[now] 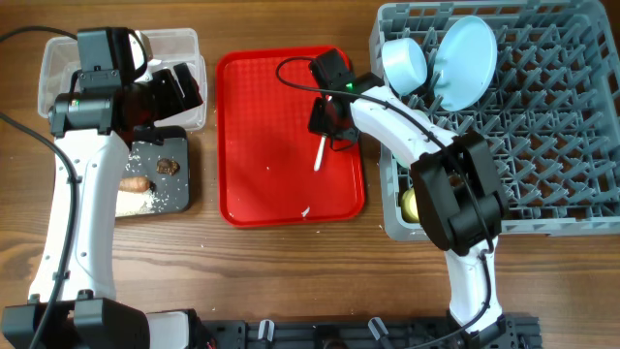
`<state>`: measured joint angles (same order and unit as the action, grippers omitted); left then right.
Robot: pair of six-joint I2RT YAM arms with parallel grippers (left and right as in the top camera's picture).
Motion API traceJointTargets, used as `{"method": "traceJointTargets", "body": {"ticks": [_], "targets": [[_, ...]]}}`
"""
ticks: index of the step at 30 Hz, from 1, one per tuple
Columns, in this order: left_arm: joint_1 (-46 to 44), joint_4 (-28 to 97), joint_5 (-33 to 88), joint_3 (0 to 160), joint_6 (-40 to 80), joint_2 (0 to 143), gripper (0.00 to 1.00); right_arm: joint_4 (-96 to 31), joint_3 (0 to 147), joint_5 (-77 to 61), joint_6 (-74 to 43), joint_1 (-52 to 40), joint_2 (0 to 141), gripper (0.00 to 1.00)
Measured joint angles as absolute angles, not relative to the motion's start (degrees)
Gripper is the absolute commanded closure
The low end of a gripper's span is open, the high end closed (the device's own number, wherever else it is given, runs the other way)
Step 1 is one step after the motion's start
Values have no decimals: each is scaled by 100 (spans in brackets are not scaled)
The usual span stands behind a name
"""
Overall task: Sort waste into correct bins and load items into the dishwasher rack
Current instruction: 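Lower the right gripper and pinch the white spoon's handle, then carry the spoon with the right gripper into the dish rack and release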
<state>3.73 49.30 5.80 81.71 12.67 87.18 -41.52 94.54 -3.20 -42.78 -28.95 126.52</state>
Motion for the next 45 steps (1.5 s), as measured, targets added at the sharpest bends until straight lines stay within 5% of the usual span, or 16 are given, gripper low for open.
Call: {"method": "traceJointTargets", "body": {"ticks": [22, 24, 37, 45], "targets": [[373, 4930, 580, 8171, 1267, 8718, 0, -3948, 9507, -545, -4270, -2888, 12763, 89], [373, 4928, 582, 8171, 1267, 8718, 0, -3946, 9507, -554, -4289, -2888, 12816, 96], [373, 4930, 580, 8171, 1267, 8718, 0, -4303, 9660, -1059, -3931, -2838, 12890, 96], [373, 4930, 580, 8171, 1267, 8718, 0, -4626, 9601, -1072, -3061, -2609, 11657, 96]]}}
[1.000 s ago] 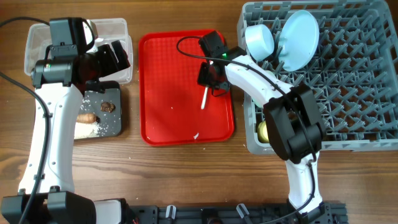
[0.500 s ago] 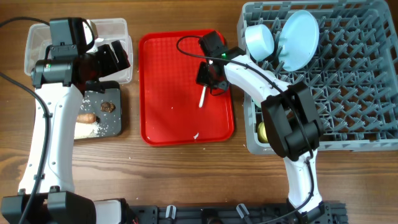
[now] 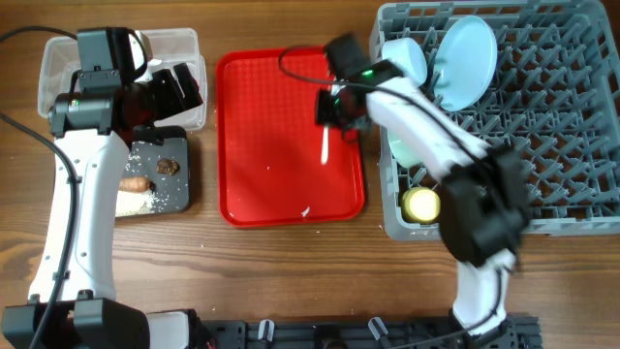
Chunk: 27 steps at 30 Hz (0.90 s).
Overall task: Sort waste into correct bins and load items into the dishwasher rack
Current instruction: 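Carry the spoon with the right gripper into the dish rack and release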
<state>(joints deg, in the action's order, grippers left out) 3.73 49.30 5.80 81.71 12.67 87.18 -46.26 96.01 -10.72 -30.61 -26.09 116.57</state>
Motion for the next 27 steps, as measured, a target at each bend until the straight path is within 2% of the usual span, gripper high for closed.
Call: {"method": "traceJointTargets", "body": {"ticks": [6, 11, 15, 17, 27], "targets": [[373, 4928, 580, 8171, 1267, 8718, 0, -5081, 9649, -631, -2928, -2189, 9371, 96], [373, 4928, 580, 8171, 1267, 8718, 0, -6211, 9734, 764, -3577, -1485, 7922, 96], [373, 4930, 580, 8171, 1267, 8718, 0, -7218, 9671, 1951, -4626, -1138, 7664, 96], [373, 4930, 580, 8171, 1267, 8718, 0, -7325, 9441, 2285, -5068, -1037, 7684, 96], [373, 4930, 582, 8171, 1267, 8718, 0, -5581, 7142, 2613, -6053, -910, 8228, 96]]}}
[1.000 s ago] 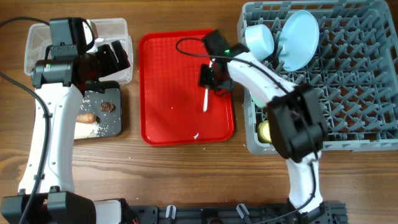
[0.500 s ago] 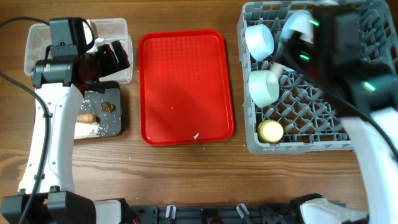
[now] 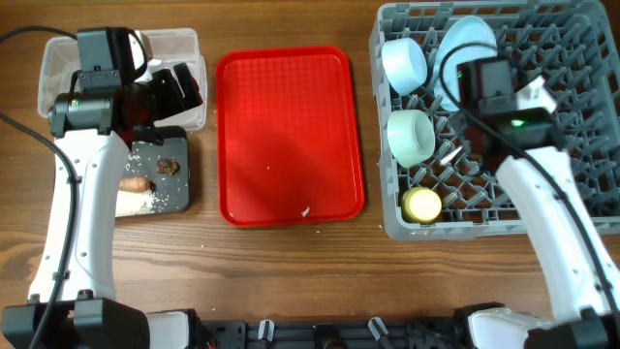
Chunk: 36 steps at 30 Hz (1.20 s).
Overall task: Sort waste into correct bins and load items into the dishwasher rack
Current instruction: 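Carry the spoon with the right gripper into the dish rack and release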
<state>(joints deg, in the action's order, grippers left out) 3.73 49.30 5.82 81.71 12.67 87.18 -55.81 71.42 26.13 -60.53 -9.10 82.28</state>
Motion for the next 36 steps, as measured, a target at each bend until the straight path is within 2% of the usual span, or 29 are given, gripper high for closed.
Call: {"method": "traceJointTargets", "body": {"ticks": [6, 7, 12, 14, 23, 27, 28, 30, 32, 36], "targets": [[373, 4932, 580, 8171, 1267, 8718, 0, -4936, 6600, 2534, -6311, -589, 8385, 95], [373, 4928, 582, 8171, 1267, 8718, 0, -4862, 6578, 2508, -6322, -537, 8405, 90], [373, 4925, 580, 8171, 1269, 8718, 0, -4703, 6493, 2329, -6388, -390, 8556, 54], [373, 4930, 580, 8171, 1267, 8718, 0, -4696, 6490, 2270, -6418, -392, 8630, 46], [373, 4930, 582, 8171, 1267, 8718, 0, -4836, 6486, 2104, -6399, -392, 8611, 47], [373, 4930, 582, 8171, 1267, 8718, 0, -5153, 6534, 2036, -5739, -392, 7730, 45], [373, 4928, 582, 8171, 1267, 8718, 0, -5177, 6578, 2025, -5509, -392, 7476, 40], [373, 4928, 580, 8171, 1267, 8718, 0, -5172, 6681, 1824, -4770, -392, 6814, 24], [373, 4930, 580, 8171, 1267, 8715, 0, -5190, 6748, 1551, -4010, -392, 6204, 0], [373, 4930, 582, 8171, 1267, 8718, 0, -5496, 6823, 932, -2799, -392, 5089, 0]]}}
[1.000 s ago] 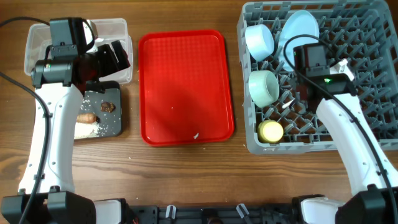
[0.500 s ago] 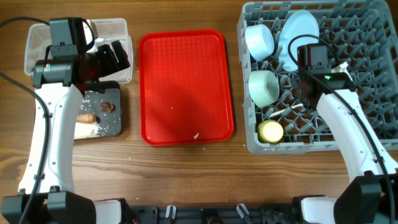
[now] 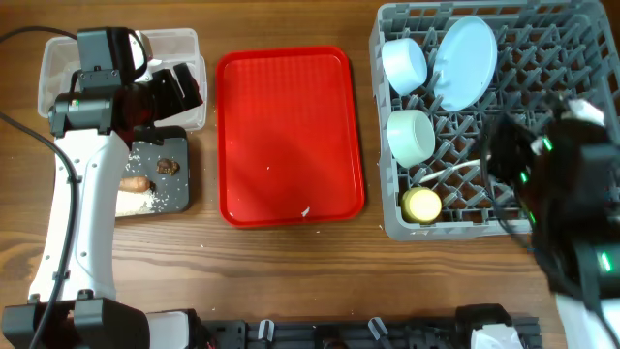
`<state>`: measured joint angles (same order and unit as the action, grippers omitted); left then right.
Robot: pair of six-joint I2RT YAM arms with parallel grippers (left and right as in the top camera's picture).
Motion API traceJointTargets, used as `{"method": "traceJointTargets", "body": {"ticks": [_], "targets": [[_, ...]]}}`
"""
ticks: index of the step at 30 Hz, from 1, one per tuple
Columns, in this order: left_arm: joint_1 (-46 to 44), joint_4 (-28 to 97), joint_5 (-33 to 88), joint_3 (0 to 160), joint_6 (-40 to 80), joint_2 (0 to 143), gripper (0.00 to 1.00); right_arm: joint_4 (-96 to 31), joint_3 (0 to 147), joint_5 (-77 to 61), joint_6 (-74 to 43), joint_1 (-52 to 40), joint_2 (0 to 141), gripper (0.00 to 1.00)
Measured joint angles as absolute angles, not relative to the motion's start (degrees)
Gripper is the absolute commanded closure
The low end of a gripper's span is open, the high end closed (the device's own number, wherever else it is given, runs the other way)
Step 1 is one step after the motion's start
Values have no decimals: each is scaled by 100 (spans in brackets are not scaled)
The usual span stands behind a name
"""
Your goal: Sort waste into correct bins and load items into the dishwasher rack
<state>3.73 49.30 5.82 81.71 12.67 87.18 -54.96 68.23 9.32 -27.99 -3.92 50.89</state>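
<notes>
A white utensil point(image 3: 450, 173) lies in the grey dishwasher rack point(image 3: 572, 208), between the lower white cup point(image 3: 411, 136) and a yellow round item point(image 3: 421, 204). A second white cup point(image 3: 405, 63) and a light blue plate point(image 3: 465, 60) stand at the rack's back left. My right gripper point(image 3: 504, 160) is blurred over the rack's front part, to the right of the utensil, and its jaws do not show. My left gripper point(image 3: 182, 87) hangs open and empty over the edge between the clear bin point(image 3: 58, 68) and the black bin point(image 3: 179, 199).
The red tray point(image 3: 291, 136) in the middle holds only a few crumbs. In the black bin lie a sausage-like piece point(image 3: 136, 184), a brown scrap point(image 3: 170, 165) and white bits. The right arm covers the rack's lower right.
My right arm has shifted from the rack's upper middle to its lower right and is now blurred. The white utensil now lies flatter in the rack's front left. The left arm is unchanged.
My right gripper was first at the white utensil on the red tray. It then held the utensil near the tray's right edge. Later the tray was empty and the arm stood over the rack. Now the utensil rests in the rack with the arm farther right.
</notes>
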Motion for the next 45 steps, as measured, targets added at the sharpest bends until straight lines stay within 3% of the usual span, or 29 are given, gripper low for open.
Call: {"method": "traceJointTargets", "body": {"ticks": [7, 17, 25, 33, 39, 45], "targets": [[373, 4930, 580, 8171, 1267, 8718, 0, -5986, 6829, 333, -2064, -392, 3964, 0], [373, 4930, 582, 8171, 1267, 8718, 0, -6226, 6818, 336, -1916, -392, 3800, 0], [373, 4930, 580, 8171, 1267, 8718, 0, -4182, 5509, 733, -1872, -392, 3367, 0], [373, 4930, 580, 8171, 1267, 8718, 0, -1015, 2351, 532, -1673, -390, 1710, 0], [373, 4928, 580, 8171, 1269, 8718, 0, -528, 563, 379, -1640, -379, 399, 0], [373, 4928, 580, 8171, 1267, 8718, 0, -215, 139, 281, -1640, -353, 128, 0]]}}
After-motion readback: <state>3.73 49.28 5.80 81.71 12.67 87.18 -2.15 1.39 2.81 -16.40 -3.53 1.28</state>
